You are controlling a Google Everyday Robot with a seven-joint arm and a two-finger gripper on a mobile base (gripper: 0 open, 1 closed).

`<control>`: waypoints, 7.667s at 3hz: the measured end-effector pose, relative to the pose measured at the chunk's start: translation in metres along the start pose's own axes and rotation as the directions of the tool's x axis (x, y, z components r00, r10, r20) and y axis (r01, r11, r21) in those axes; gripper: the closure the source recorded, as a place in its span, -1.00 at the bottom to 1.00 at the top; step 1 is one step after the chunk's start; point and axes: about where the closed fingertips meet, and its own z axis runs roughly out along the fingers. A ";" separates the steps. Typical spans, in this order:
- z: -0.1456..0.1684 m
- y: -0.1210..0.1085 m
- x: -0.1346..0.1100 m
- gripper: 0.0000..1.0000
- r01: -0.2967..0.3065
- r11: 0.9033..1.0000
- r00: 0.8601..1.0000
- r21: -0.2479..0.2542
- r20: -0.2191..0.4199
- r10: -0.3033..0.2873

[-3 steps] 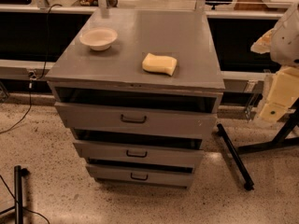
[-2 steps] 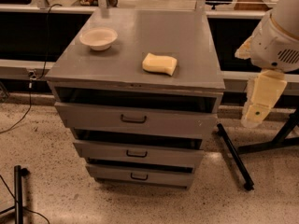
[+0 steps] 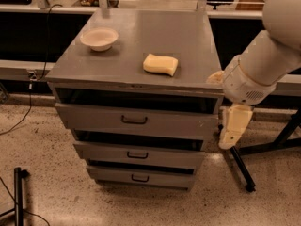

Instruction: Open top drawer

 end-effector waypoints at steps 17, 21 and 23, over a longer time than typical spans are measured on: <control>0.252 -0.054 -0.154 -0.10 0.188 0.977 0.963 -0.097 0.216 -0.164; 0.169 0.017 -0.168 -0.74 0.280 0.942 0.897 -0.187 0.400 -0.188; 0.174 -0.002 -0.164 -0.52 0.222 0.944 0.903 -0.244 0.416 -0.105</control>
Offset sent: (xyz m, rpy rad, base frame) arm 0.0114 0.0333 -0.0330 0.0568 -0.0487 0.0566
